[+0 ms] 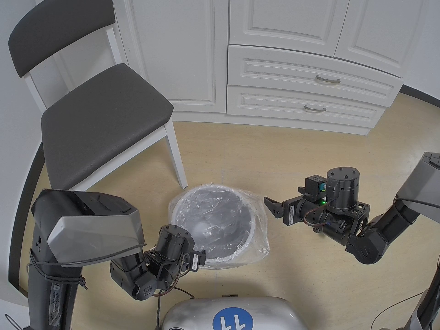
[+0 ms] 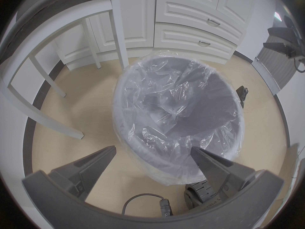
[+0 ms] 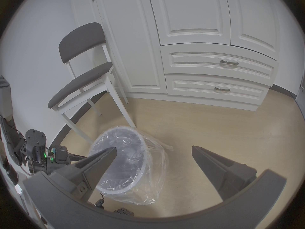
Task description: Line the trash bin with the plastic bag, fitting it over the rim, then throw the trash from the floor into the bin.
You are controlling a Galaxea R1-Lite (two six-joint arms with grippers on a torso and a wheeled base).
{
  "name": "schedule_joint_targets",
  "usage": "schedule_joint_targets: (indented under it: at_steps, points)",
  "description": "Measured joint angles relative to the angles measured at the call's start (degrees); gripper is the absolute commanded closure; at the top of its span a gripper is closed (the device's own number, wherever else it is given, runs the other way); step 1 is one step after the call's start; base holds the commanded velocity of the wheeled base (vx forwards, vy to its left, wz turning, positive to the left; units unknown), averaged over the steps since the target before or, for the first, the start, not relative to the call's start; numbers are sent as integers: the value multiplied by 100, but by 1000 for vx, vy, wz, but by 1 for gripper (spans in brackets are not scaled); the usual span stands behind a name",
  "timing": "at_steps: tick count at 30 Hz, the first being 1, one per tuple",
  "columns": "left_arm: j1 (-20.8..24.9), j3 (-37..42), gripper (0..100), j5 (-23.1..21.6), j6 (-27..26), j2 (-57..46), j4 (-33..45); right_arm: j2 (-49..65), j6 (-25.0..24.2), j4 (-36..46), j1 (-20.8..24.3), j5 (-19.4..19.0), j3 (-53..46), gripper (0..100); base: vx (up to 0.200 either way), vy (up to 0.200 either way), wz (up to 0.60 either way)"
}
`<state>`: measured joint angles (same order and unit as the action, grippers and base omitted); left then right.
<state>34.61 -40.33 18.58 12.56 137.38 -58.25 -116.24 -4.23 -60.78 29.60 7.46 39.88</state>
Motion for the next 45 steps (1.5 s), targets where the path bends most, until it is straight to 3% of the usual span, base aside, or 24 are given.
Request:
schedule_joint_targets:
  at_steps: [13, 36, 45]
  points:
    - [-126, 100, 0, -30, -27, -129, -211, 13, 0, -1, 0, 0, -16, 0, 0, 0, 0]
    - [-959, -463, 0, -30, 5, 173, -317, -112, 7, -1, -118, 0, 44, 0, 0, 0, 0]
    - [-986, -390, 0, -51, 24, 122, -377, -61, 11, -4, -118, 0, 11, 0, 0, 0, 0]
